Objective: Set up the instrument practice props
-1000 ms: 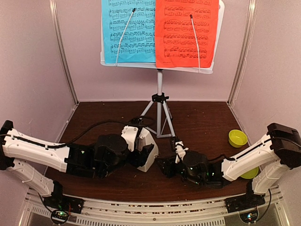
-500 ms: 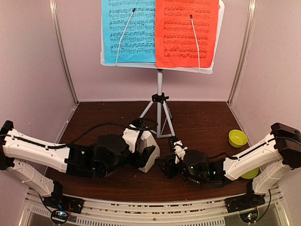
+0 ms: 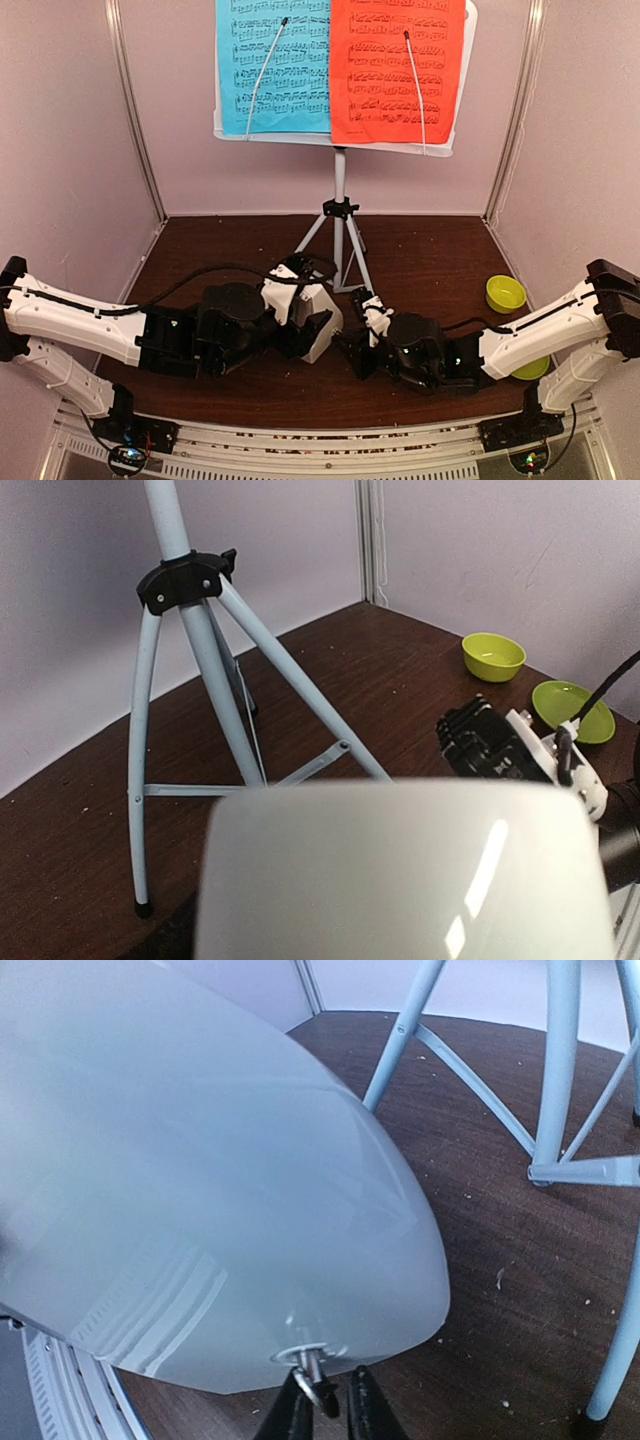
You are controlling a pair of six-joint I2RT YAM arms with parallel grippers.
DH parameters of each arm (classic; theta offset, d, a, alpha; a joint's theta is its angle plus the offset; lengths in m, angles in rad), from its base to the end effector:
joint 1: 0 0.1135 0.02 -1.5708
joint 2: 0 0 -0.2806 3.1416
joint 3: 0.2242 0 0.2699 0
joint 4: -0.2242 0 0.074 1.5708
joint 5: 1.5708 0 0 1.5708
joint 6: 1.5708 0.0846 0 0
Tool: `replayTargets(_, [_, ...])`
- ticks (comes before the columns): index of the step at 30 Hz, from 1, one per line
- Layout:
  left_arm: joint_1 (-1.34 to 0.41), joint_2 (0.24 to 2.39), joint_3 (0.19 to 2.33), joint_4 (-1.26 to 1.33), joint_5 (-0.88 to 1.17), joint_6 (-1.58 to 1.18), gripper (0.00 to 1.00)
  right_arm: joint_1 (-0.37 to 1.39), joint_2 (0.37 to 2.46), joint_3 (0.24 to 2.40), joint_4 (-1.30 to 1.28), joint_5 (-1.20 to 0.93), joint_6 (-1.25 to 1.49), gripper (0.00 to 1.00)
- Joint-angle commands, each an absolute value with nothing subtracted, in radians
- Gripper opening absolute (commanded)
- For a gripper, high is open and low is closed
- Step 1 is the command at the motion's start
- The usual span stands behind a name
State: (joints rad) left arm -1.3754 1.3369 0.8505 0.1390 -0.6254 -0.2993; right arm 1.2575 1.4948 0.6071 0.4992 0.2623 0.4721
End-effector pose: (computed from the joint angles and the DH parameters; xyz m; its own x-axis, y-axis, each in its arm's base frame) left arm 0.1165 -0.3334 0.2680 -0.2661 0.1135 -0.9572 0.6383 0.7648 -0.0868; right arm 0.1304 0.3314 0.1681 -0.4882 -0.0818 -0.8689 -0.6993 0.6323 0.3334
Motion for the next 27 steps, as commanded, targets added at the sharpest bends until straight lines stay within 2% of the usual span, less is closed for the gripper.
replayTargets(1, [-1.382, 1.325, 0.878, 0.259, -0.592, -0.288, 0.16, 1.254, 1.458, 0.643, 0.486, 0.282, 0.451, 0.07])
replayTargets(4, [-1.382, 1.327, 0.874, 0.261, -0.592, -0.287, 0.15, 1.255, 1.449, 0.641, 0.486, 0.275, 0.45, 0.0])
replayTargets(11, [-1.382, 1.327, 0.85, 0.279, -0.594, -0.265, 0.12, 1.252, 1.429, 0.631, 0.507, 0.218, 0.467, 0.0])
replayTargets(27, [-1.387, 1.207, 0.647, 0.564, -0.437, 0.004, 0.03, 1.137, 1.44, 0.52, 0.864, -0.068, 0.794, 0.0])
